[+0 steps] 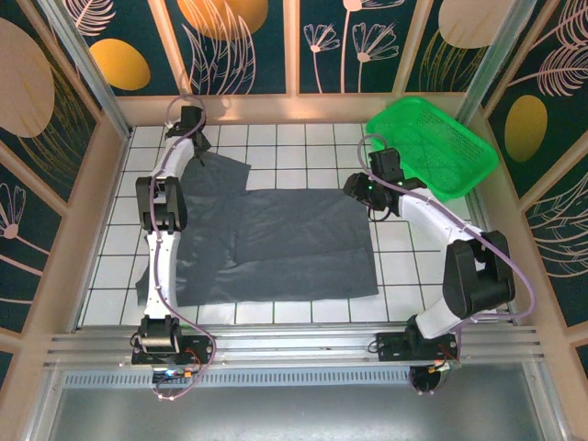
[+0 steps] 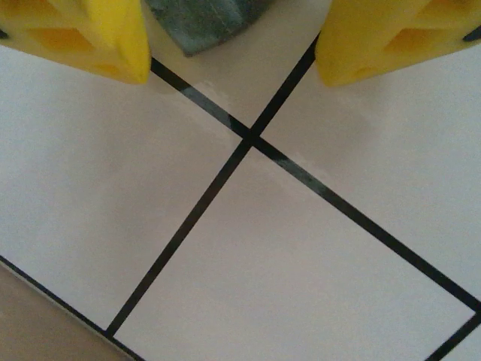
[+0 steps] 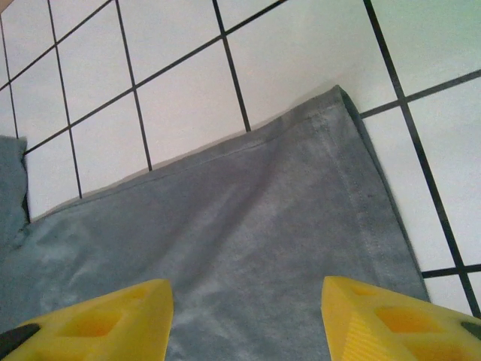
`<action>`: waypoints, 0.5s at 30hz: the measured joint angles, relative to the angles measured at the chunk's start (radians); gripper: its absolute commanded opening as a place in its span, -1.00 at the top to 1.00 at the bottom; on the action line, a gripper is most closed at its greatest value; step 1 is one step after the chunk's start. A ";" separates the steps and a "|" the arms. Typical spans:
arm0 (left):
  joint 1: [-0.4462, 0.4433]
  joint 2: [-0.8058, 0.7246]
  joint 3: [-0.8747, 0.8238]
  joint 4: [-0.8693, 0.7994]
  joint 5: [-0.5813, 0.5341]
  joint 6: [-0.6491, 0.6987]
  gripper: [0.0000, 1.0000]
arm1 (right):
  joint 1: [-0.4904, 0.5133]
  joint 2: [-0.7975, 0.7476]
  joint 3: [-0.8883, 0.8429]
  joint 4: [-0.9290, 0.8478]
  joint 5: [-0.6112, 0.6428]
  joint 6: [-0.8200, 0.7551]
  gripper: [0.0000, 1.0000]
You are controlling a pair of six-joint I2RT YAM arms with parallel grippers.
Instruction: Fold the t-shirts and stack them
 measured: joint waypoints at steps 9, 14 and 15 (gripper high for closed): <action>-0.039 0.003 0.015 -0.106 -0.075 0.008 0.14 | 0.000 0.007 -0.008 0.006 -0.014 0.014 -0.09; -0.046 0.003 0.024 -0.129 -0.076 0.003 0.55 | 0.002 0.027 -0.008 0.011 -0.014 0.016 -0.09; -0.050 0.002 0.024 -0.131 -0.074 0.002 0.80 | 0.002 0.028 -0.008 0.012 -0.014 0.019 -0.09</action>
